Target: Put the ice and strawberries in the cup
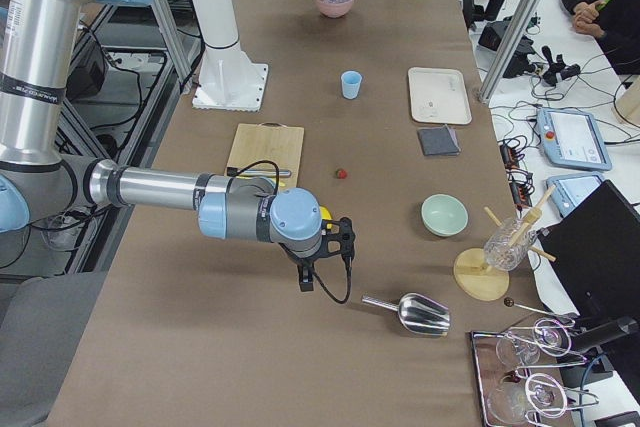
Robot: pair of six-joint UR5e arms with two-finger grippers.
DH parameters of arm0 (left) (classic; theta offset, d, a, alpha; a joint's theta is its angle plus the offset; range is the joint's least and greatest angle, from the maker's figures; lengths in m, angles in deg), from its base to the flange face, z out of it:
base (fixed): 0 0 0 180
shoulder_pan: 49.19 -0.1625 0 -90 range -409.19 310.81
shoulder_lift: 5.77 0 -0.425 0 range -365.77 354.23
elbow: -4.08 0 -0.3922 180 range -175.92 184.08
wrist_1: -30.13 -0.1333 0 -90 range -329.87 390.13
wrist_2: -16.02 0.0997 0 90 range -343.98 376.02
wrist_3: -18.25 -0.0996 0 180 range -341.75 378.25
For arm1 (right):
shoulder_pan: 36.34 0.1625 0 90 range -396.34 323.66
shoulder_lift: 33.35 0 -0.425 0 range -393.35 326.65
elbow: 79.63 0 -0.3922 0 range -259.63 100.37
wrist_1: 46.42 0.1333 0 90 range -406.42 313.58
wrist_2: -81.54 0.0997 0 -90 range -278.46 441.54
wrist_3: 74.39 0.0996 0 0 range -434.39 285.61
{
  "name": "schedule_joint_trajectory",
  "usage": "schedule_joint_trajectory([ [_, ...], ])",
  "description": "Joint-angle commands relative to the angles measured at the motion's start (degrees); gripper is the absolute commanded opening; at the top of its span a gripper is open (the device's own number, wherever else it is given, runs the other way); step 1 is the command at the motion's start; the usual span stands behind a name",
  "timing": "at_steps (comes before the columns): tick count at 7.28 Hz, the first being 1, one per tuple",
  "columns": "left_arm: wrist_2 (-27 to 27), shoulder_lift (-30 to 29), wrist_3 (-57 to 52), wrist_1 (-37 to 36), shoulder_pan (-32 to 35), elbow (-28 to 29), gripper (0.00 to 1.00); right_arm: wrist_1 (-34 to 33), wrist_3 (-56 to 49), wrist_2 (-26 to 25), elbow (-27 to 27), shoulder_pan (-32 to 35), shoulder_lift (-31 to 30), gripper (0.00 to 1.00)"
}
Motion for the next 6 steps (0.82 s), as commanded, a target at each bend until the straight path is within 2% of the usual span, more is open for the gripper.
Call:
schedule_joint_trajectory([
  [1, -0.02, -0.19, -0.15, -0.17, 0.11, 0.12, 0.00, 0.12, 0.50, 0.59, 0.12, 0.00, 0.07, 1.00],
  [6, -0.28, -0.28, -0.15, -0.26, 1.07, -0.22, 0.00, 0.12, 0.59, 0.68, 0.39, 0.00, 0.07, 1.00],
])
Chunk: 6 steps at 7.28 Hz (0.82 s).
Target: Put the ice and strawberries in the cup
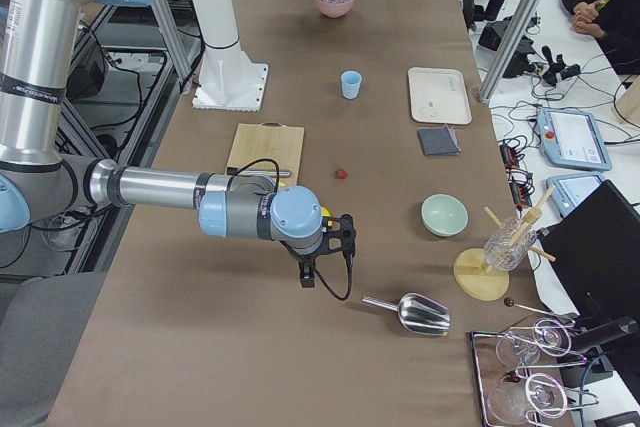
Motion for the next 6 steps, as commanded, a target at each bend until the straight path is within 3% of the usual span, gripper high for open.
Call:
schedule_joint_trajectory([
  [1, -0.22, -1.13, 0.00, -0.85, 1.06, -0.11, 0.00, 0.01, -0.06, -0.08, -0.08, -0.08, 0.00, 1.00],
  [3, -0.22, -6.75, 0.00, -7.16, 2.30, -0.38, 0.00, 0.01, 0.03, 0.00, 0.01, 0.01, -0.17, 1.00],
  [6, -0.40, -7.64, 0.00, -7.36, 2.39, -0.55, 0.00, 0.01, -0.06, -0.09, -0.17, 0.01, -0.18, 1.00],
])
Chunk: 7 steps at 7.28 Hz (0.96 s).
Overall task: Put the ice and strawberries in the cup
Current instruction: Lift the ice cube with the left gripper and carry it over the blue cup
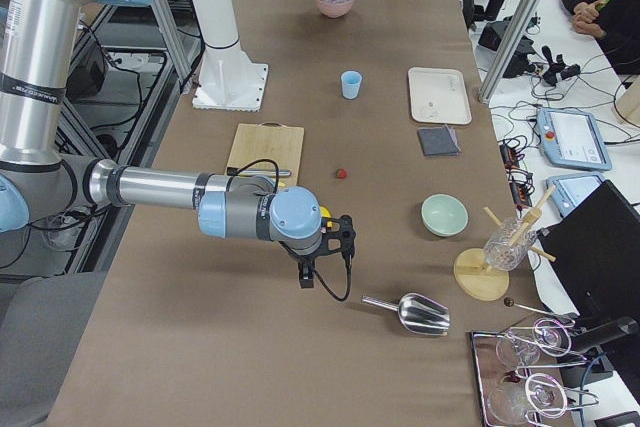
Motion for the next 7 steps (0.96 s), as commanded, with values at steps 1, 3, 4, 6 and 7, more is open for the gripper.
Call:
schedule_joint_trajectory([
  [1, -0.39, -5.36, 0.13, -2.99, -0.05, 0.53, 0.00, 0.00, -0.01, -0.01, -0.07, -0.08, -0.27, 1.00],
  [3, -0.13, -20.53, 1.00, -17.88, -0.31, 0.71, 0.00, 0.00, -0.01, -0.01, -0.07, -0.08, -0.27, 1.00],
  [4, 0.13, -28.18, 1.09, -25.79, -0.66, 1.32, 0.00, 0.00, -0.01, -0.01, -0.07, -0.09, -0.27, 1.00],
  [6, 0.40, -36.40, 8.16, -27.90, -4.68, 5.26, 0.00, 0.00, -0.09, -0.01, -0.16, 0.00, -0.27, 1.00],
  [7, 0.75, -41.83, 11.00, -27.89, -6.53, 8.85, 0.00, 0.00, -0.09, -0.36, -0.25, 0.00, -0.18, 1.00],
])
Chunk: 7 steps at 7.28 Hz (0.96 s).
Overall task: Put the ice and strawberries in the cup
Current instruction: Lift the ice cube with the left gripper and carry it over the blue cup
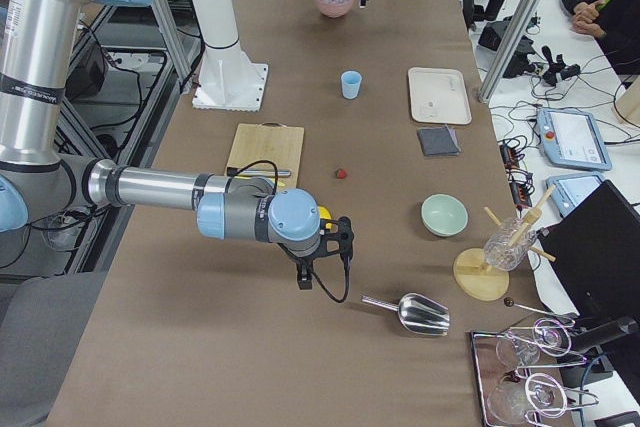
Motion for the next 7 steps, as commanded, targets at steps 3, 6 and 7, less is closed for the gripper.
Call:
schedule_joint_trajectory([
  [3, 9.30, -18.03, 12.91, -0.47, -8.59, 12.15, 0.00, -0.09, -0.03, -0.18, -0.27, -0.07, 0.51, 1.00],
  [6, 15.33, -23.77, 18.44, 5.55, -13.75, 21.64, 0.00, -0.17, -0.03, -0.01, -0.35, -0.07, 0.25, 1.00],
  [7, 15.71, -23.87, 19.17, 6.29, -14.99, 22.80, 0.00, -0.17, -0.03, 0.08, -0.44, -0.07, 0.25, 1.00],
])
